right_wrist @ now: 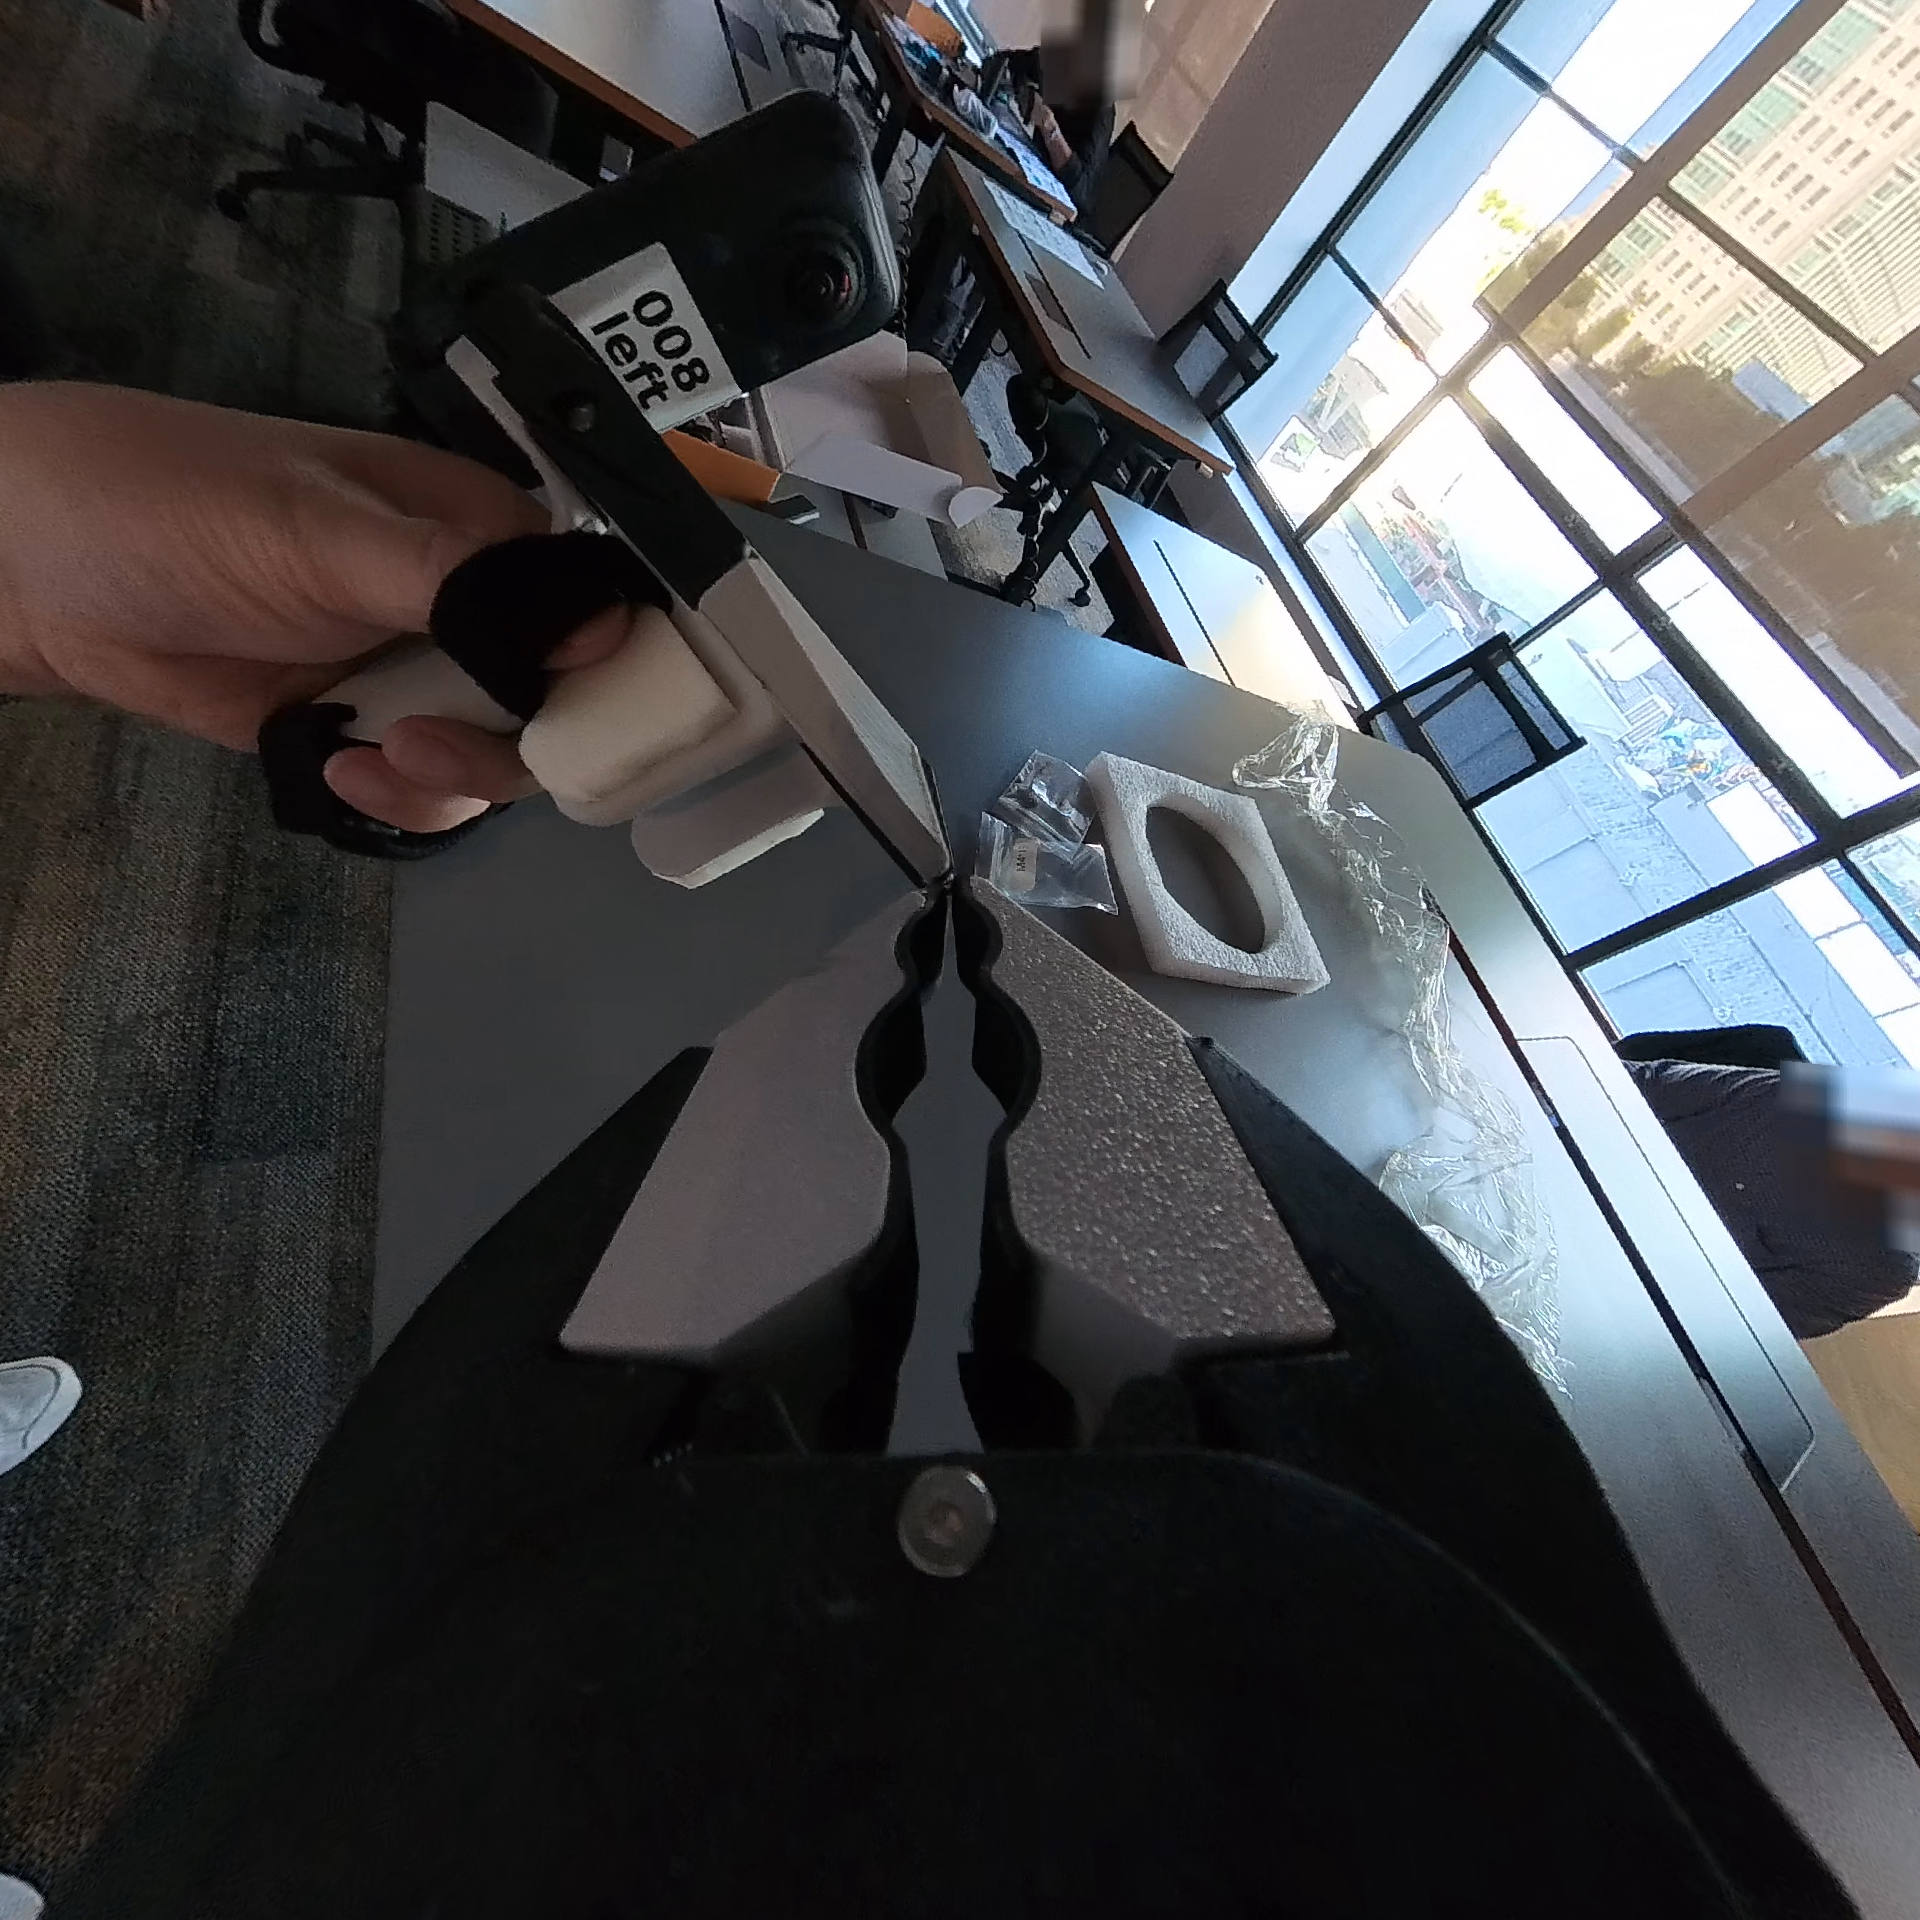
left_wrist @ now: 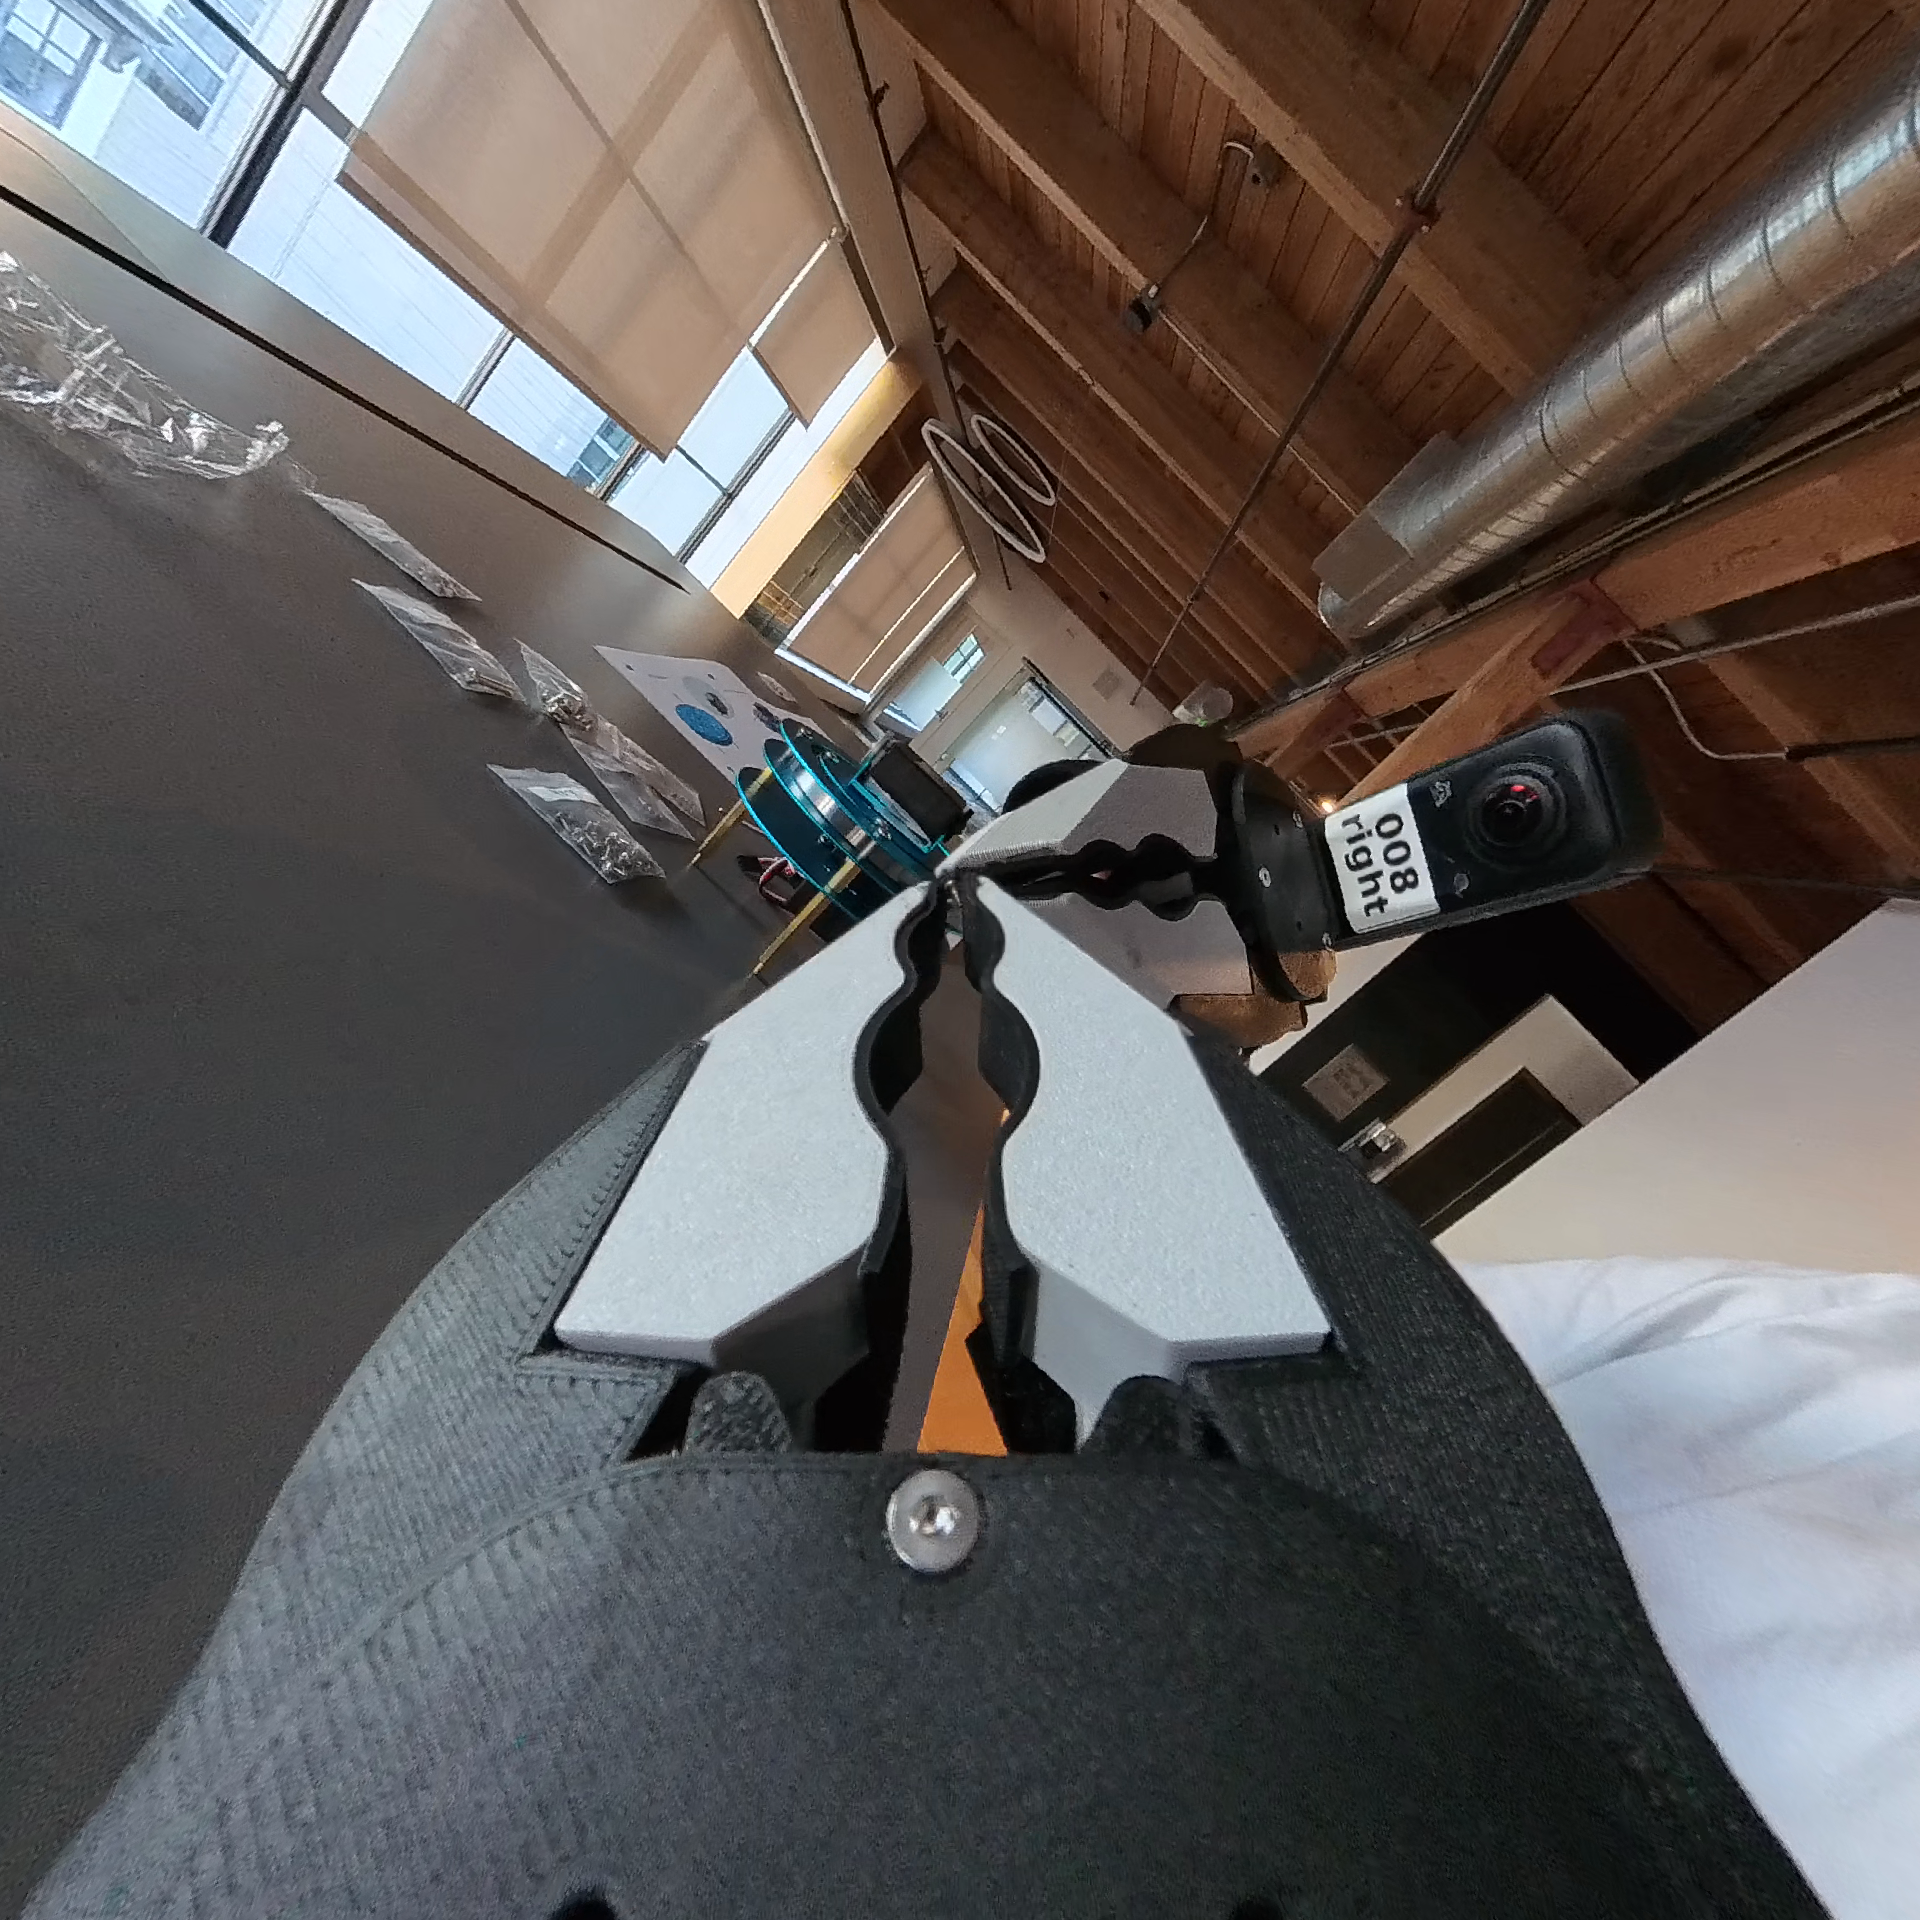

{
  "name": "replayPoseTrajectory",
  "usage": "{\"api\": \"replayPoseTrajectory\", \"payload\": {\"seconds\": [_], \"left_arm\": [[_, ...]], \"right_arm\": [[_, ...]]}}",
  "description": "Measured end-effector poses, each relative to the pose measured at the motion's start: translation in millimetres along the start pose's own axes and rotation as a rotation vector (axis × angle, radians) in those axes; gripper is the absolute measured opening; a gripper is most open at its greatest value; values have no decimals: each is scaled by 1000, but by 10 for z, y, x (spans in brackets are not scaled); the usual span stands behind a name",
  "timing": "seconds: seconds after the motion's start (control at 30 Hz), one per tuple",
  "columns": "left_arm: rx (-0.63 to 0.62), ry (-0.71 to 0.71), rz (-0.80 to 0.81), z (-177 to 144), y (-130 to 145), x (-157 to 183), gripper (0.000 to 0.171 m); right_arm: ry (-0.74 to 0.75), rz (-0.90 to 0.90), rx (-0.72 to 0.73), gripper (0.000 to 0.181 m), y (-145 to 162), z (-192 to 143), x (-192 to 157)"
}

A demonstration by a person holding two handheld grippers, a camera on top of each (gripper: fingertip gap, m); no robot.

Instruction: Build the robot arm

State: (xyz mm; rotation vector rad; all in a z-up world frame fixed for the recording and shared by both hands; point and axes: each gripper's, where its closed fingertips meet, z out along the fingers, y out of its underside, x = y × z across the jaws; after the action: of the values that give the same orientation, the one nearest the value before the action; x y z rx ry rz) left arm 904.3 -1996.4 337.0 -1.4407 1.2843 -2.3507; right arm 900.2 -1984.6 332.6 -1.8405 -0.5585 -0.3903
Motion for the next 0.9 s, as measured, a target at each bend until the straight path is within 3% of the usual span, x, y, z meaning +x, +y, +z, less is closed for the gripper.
{"api": "replayPoseTrajectory", "payload": {"seconds": [0.5, 0.6, 0.67, 0.73, 0.77, 0.83, 0.9], "left_arm": [[-41, 25, 32, -18, -26, -29, 0], [-48, 43, 40, -49, -46, -8, 0], [-67, 45, 57, -80, -40, 2, 0], [-80, 52, 82, -114, -39, 21, 0], [-86, 61, 88, -128, -40, 35, 0], [-96, 78, 90, -144, -42, 59, 0], [-112, 87, 90, -134, -32, 69, 0]], "right_arm": [[19, 67, 50, 6, -19, -89, 123], [99, 120, 123, 6, -210, -475, 306], [228, 158, 164, 14, -266, -1048, 570], [391, 207, 143, 26, -11, -1763, 884], [444, 239, 94, 31, 274, -2087, 995], [478, 326, -37, 53, 1066, -2554, 1109], [373, 489, -153, 65, 1847, -2701, 1005]]}}
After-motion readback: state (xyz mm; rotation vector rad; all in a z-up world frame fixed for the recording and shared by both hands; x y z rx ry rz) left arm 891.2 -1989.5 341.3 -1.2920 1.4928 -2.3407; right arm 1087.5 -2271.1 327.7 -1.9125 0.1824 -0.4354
